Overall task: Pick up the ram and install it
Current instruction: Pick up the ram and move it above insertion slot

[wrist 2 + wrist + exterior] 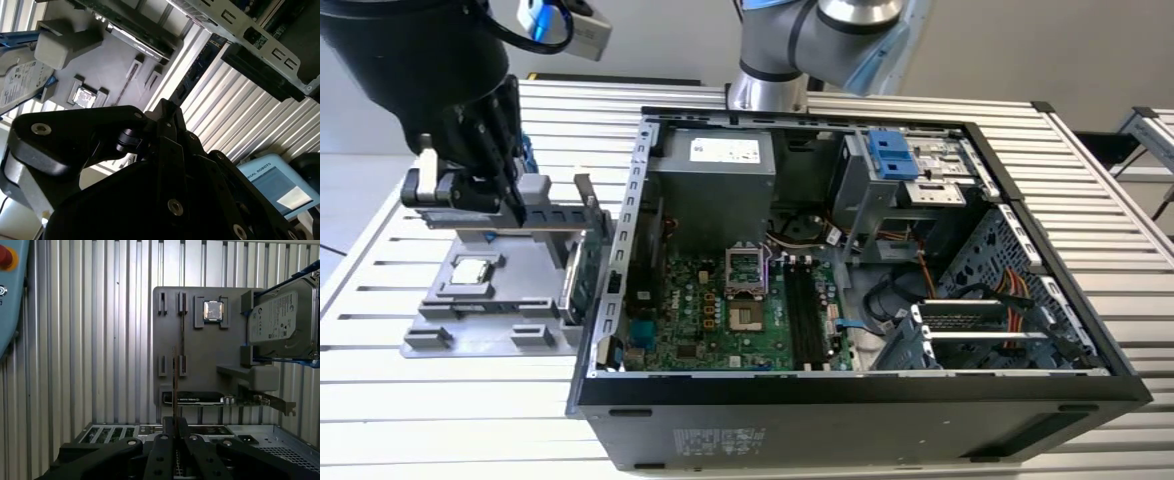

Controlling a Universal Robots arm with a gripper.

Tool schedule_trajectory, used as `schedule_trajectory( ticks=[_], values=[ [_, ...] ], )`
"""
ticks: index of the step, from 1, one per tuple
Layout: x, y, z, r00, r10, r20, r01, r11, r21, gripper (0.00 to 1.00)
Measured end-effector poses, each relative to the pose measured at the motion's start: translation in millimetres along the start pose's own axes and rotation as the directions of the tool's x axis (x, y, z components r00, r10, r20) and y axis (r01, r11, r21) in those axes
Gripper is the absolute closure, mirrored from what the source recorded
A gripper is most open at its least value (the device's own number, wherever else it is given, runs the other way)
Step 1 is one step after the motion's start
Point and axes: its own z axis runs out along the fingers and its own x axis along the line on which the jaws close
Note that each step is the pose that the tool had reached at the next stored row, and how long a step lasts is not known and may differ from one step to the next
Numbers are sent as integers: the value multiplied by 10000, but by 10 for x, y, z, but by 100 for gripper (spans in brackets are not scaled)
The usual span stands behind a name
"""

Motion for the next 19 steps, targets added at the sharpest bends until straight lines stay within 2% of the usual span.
schedule_trajectory(
  ticks=[19],
  values=[
    [0, -243, -4, 10000, 0, 1, 0, 10000, 0, 100]
  ],
)
